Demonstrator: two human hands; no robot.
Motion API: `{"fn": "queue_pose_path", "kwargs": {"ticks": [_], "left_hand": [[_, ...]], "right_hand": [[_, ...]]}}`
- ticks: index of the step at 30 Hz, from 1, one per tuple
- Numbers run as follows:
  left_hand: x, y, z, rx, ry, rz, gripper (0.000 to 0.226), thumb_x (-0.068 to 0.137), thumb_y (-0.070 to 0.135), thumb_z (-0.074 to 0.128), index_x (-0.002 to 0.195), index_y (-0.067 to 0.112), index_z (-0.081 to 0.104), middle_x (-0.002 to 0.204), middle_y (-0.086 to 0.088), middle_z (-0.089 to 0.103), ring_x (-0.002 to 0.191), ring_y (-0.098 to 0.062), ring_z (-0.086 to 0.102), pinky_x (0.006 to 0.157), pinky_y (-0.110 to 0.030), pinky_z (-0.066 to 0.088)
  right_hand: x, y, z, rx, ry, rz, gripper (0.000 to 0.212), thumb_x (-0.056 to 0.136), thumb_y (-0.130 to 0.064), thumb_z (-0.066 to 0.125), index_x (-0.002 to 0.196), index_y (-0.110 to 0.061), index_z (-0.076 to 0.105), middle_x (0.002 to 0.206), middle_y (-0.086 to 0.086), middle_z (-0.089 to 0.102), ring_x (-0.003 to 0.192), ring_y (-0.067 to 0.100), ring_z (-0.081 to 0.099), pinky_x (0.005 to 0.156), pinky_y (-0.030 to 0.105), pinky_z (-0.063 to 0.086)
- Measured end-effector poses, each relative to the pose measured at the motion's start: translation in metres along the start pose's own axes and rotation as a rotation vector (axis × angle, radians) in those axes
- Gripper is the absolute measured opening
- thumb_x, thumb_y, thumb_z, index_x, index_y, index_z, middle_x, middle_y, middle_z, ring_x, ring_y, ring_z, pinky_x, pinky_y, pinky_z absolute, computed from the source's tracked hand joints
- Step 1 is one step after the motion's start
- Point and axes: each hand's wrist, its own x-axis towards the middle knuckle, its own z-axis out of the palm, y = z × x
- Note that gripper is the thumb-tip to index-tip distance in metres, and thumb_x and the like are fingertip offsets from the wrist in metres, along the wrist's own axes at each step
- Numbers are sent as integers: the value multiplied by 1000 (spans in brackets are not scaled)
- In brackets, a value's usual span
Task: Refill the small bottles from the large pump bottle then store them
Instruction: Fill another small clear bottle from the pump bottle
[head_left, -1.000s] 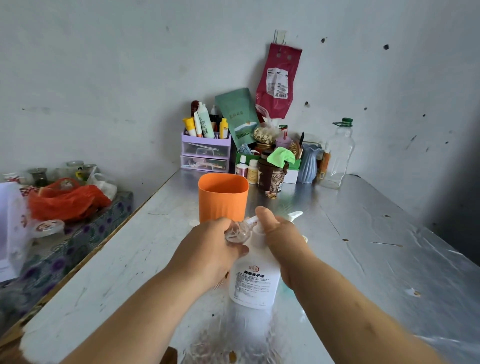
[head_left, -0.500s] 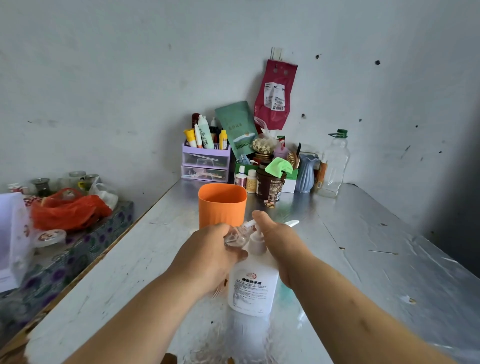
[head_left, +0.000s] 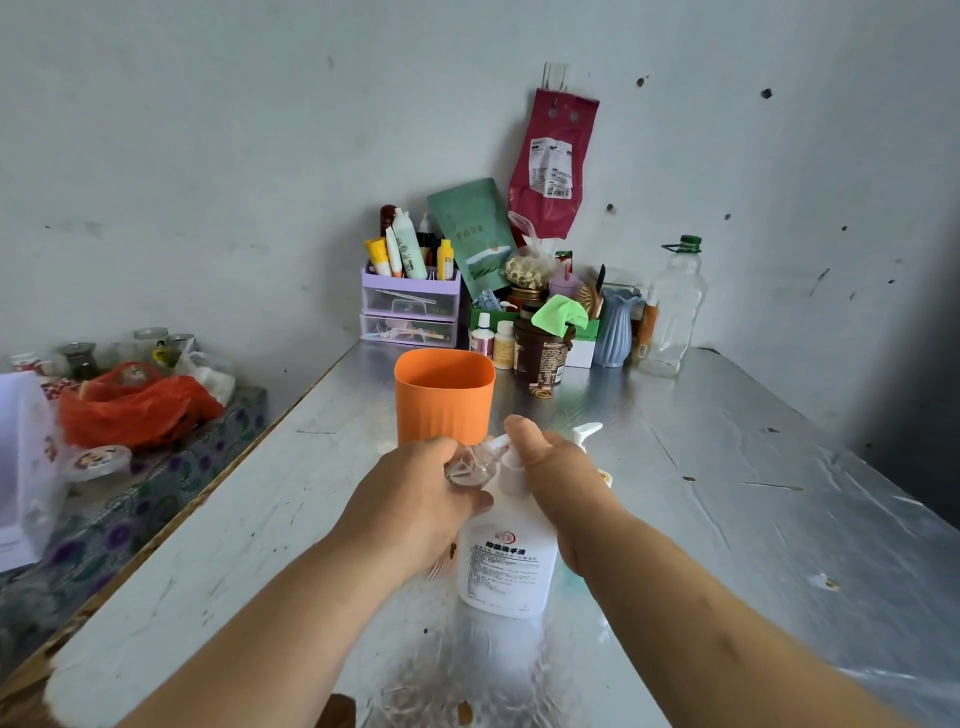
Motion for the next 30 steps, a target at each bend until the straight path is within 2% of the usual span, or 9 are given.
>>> {"fn": "queue_pose_path", "kwargs": {"ticks": [5, 7, 10, 14, 19, 22, 26, 28, 30], "left_hand": [[-3, 5, -2, 3, 4, -3, 21, 83, 40, 72, 96, 27, 62, 90, 9, 67, 80, -11, 63, 69, -29, 50], [-4, 8, -4, 3, 7, 2, 22, 83, 40, 72, 98, 27, 63, 92, 9, 67, 81, -11, 62, 68, -28, 49], [-3, 10, -6, 8, 12, 12, 23, 83, 40, 73, 101, 28, 63, 95, 9, 67, 84, -11, 62, 71, -29, 49], [-3, 11, -5, 5, 8, 7, 25, 82, 41, 73, 100, 27, 63, 93, 9, 67, 83, -12, 63, 74, -31, 52], [-1, 7, -4, -15, 13, 7, 24, 82, 41, 73, 99, 27, 63, 91, 8, 67, 81, -13, 64, 73, -32, 53], [0, 4, -1, -3, 12, 15, 22, 82, 41, 72, 98, 28, 62, 92, 8, 67, 82, -13, 63, 69, -29, 50], [2, 1, 1, 12, 13, 6, 19, 82, 38, 73, 91, 27, 60, 88, 7, 66, 80, -14, 62, 63, -27, 46], [2, 0, 1, 15, 13, 4, 18, 82, 38, 73, 89, 28, 58, 88, 7, 65, 79, -14, 62, 60, -26, 41], [0, 2, 1, 14, 9, 6, 18, 83, 37, 72, 89, 28, 57, 87, 6, 65, 78, -14, 62, 59, -26, 39]], "right_hand": [[-9, -11, -1, 1, 5, 63, 51, 78, -61, 51, 96, -15, 65, 102, 12, 67, 100, 30, 62, 93, 41, 48], [-10, -16, -2, -4, 14, 66, 56, 68, -63, 50, 91, -15, 66, 103, 14, 68, 101, 33, 63, 94, 44, 47], [-10, -20, -2, -11, 8, 65, 53, 66, -59, 49, 87, -14, 66, 102, 17, 69, 99, 34, 64, 93, 44, 47], [-11, -20, 0, -17, -12, 73, 63, 55, -66, 48, 88, -16, 66, 102, 15, 69, 103, 36, 62, 99, 51, 46], [-9, -15, -2, -19, -14, -1, 48, 73, -61, 50, 79, -16, 63, 94, 10, 67, 90, 26, 63, 90, 38, 51], [-8, -13, 1, -25, 9, 18, 56, 64, -64, 48, 85, -15, 64, 101, 14, 67, 99, 33, 63, 96, 45, 48], [-4, -6, 2, -3, 9, 13, 55, 64, -66, 51, 88, -18, 63, 86, 8, 65, 84, 28, 61, 89, 42, 49], [-5, -4, 3, 11, 3, 22, 56, 65, -66, 51, 93, -20, 63, 89, 7, 66, 88, 28, 63, 92, 44, 49], [-7, -5, 4, 16, -2, 41, 68, 54, -71, 49, 98, -21, 64, 98, 8, 69, 97, 30, 64, 96, 47, 49]]}}
